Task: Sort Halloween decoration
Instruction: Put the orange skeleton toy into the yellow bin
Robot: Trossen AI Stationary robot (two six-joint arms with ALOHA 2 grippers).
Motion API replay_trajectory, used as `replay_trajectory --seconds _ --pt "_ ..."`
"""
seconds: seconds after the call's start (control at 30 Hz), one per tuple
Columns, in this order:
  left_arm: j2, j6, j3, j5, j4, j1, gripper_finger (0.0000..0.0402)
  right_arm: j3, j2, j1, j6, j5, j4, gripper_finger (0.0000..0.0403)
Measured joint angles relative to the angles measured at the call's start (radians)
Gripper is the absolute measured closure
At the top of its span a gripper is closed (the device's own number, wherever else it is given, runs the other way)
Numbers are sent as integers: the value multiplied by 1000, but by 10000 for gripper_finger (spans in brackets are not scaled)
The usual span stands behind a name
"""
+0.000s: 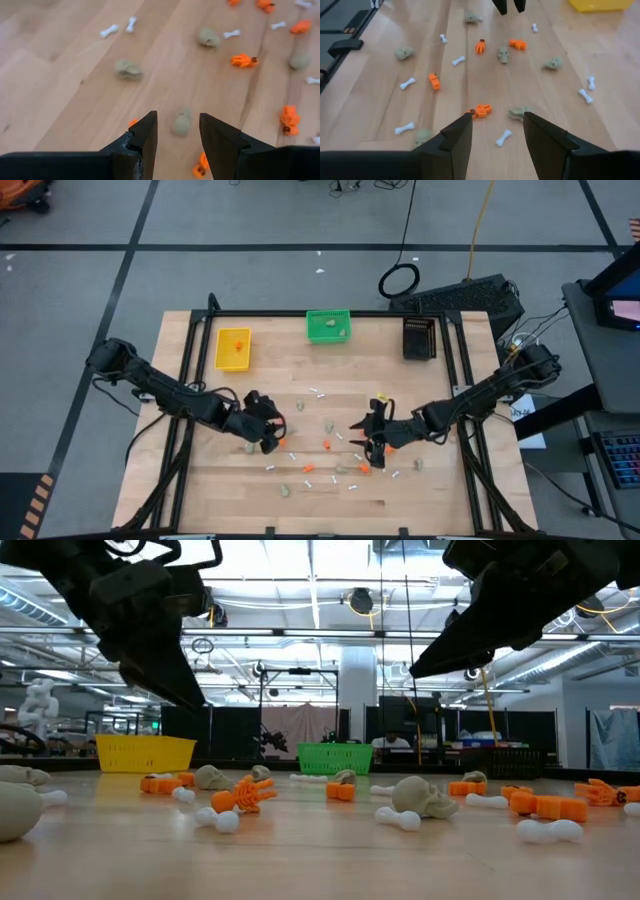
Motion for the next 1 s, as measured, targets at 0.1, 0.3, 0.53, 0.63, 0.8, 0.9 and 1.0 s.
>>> replay_trajectory --seconds 0.1,0.3,0.53,0.63,0.8,0.9,1.0 --pt "0 -67 18 -2 -77 0 259 0 1 3 -31 2 18 241" --pt "3 -122 21 -15 -121 0 259 0 1 0 -36 2 22 241" --pt "58 -169 14 -88 -134 -1 259 0 1 -25 -47 5 22 241" --pt "78 -249 14 -89 -116 -1 258 0 1 -32 -47 6 22 241" --pt "91 -345 14 -90 -117 7 236 0 1 -38 -54 5 30 241" --pt "91 -361 14 -86 -122 30 206 1 1 -38 -59 5 38 241" --pt "91 -349 14 -63 -126 53 175 1 1 -42 -62 5 36 241"
